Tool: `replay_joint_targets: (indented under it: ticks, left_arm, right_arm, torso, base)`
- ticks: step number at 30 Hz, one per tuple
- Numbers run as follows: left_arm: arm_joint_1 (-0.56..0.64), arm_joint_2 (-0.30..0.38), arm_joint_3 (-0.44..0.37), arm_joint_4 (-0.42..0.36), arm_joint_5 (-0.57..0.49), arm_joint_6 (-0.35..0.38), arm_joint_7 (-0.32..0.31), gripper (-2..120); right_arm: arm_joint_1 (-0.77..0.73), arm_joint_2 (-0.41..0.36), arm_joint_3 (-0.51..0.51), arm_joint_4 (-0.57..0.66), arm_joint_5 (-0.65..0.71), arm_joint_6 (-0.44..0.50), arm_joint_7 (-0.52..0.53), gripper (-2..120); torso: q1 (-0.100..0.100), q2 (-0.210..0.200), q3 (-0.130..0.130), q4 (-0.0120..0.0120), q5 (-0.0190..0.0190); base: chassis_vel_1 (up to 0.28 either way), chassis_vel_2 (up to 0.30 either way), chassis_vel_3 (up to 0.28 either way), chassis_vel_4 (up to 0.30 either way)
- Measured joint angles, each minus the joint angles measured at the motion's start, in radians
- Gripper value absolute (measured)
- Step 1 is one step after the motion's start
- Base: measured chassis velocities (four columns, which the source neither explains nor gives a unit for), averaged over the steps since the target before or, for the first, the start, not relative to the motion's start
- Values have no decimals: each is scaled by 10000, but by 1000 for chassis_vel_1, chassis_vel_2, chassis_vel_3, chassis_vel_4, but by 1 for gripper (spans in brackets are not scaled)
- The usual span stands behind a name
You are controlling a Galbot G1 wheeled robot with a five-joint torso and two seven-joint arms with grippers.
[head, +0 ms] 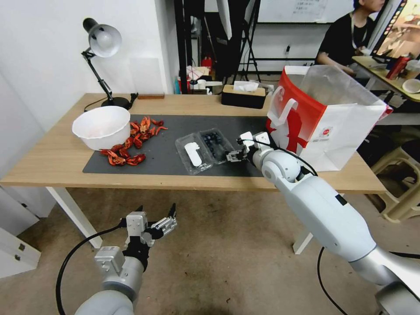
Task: Close the takeout container lid, then place the container into the takeout bag.
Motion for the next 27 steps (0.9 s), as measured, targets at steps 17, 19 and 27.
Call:
replay_joint_targets:
  ticks: [17, 19, 27]
  left_arm:
    - [42, -8, 56, 18, 36, -121, -6, 100]
    - [45, -7, 56, 18, 37, -138, -5, 100]
    - [84, -9, 54, 17, 79, -255, -11, 100]
  right_arm:
    - [-232, -71, -23, 318, 685, 3, 1437, 100]
    - [-253, -72, -24, 347, 733, 3, 1562, 100]
    - [-485, -118, -59, 815, 1156, -13, 2620, 100]
  torso:
    - [1, 0, 0, 0, 0]
    - [0, 0, 0, 1, 0]
    - [0, 0, 0, 0, 0]
  base:
    - [0, 0, 0, 0]
    - [0, 0, 0, 0]
    - [0, 0, 0, 0]
